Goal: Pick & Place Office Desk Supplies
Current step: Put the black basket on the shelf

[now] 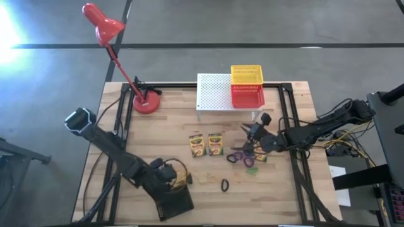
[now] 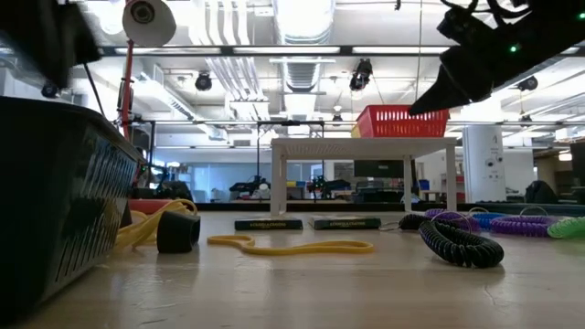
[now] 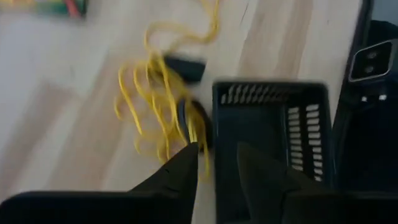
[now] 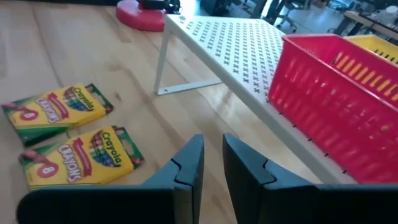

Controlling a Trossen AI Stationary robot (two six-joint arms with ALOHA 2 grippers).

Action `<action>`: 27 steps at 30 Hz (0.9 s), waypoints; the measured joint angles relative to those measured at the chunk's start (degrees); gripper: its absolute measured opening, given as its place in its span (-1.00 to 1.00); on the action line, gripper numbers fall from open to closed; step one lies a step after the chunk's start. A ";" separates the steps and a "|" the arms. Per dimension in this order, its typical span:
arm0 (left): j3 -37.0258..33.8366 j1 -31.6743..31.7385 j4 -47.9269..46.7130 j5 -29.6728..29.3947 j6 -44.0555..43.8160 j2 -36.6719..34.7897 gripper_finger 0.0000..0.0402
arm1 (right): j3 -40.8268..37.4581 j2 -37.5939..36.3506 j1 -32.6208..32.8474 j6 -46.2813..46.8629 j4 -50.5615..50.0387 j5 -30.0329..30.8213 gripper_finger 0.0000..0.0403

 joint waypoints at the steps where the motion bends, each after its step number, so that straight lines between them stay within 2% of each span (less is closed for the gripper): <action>1: -0.67 -0.70 0.03 0.65 -2.82 0.04 -0.32 | -0.01 -0.04 0.04 -0.07 0.03 0.00 -0.73; 4: -2.66 -2.42 2.75 2.04 -7.94 0.04 -0.21 | -0.01 -0.08 0.01 -0.55 0.11 0.03 -0.73; 7: -5.31 -3.00 8.62 2.41 -8.72 0.18 -0.15 | 0.01 -0.08 -0.01 -1.64 0.46 0.06 -0.73; 9: -6.74 -2.96 12.31 3.69 -8.62 0.95 -0.15 | 0.01 -0.08 0.01 -1.74 0.44 0.06 -0.73; 12: -7.17 -2.39 11.41 6.42 -8.73 3.16 -0.19 | 0.05 -0.03 -0.01 -2.07 0.50 0.26 -0.73; 18: -7.04 -1.31 9.45 7.98 -10.02 5.50 -0.44 | 0.08 -0.03 -0.01 -3.75 1.38 0.60 -0.74; 23: -5.96 0.04 10.29 10.45 -9.59 5.12 -0.88 | 0.05 -0.01 -0.01 -3.90 1.44 0.64 -0.74; 27: -2.99 0.91 5.90 13.34 -8.08 4.78 -0.95 | 0.05 -0.09 0.12 -3.90 1.27 0.64 -0.74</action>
